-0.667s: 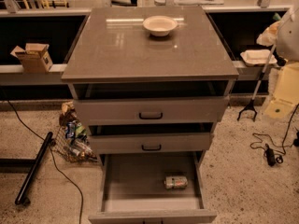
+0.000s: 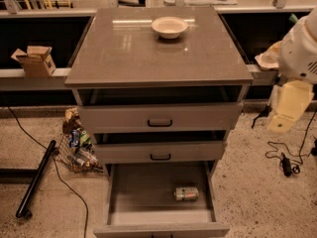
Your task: Pick 7up can from bottom drawer and place on counter
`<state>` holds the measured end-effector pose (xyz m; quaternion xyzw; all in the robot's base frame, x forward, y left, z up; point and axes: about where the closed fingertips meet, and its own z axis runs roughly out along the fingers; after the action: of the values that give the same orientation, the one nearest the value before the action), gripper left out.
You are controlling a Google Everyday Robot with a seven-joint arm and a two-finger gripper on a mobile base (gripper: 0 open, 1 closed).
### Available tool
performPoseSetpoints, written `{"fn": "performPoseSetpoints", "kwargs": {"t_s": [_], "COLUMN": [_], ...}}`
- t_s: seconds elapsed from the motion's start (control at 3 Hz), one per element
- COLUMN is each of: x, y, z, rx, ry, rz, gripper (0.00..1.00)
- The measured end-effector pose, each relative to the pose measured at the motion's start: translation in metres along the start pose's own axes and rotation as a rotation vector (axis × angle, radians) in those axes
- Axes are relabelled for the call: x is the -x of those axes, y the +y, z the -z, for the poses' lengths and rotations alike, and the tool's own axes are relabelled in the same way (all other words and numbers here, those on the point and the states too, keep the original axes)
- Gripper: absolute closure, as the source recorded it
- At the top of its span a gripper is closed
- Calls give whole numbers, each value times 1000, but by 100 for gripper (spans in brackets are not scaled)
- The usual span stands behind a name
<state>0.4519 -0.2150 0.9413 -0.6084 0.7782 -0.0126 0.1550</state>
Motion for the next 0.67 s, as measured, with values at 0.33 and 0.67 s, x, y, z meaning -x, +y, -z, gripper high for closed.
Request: {"fn": "performPoseSetpoints", "kwargs": {"t_s": [0.33,0.67], "x": [-1,4], "y": [6,20], "z": [-74,-144], "rx": [83,154], "ry": [-65,-143], "rz": [16,12], "gripper": [0,0]}}
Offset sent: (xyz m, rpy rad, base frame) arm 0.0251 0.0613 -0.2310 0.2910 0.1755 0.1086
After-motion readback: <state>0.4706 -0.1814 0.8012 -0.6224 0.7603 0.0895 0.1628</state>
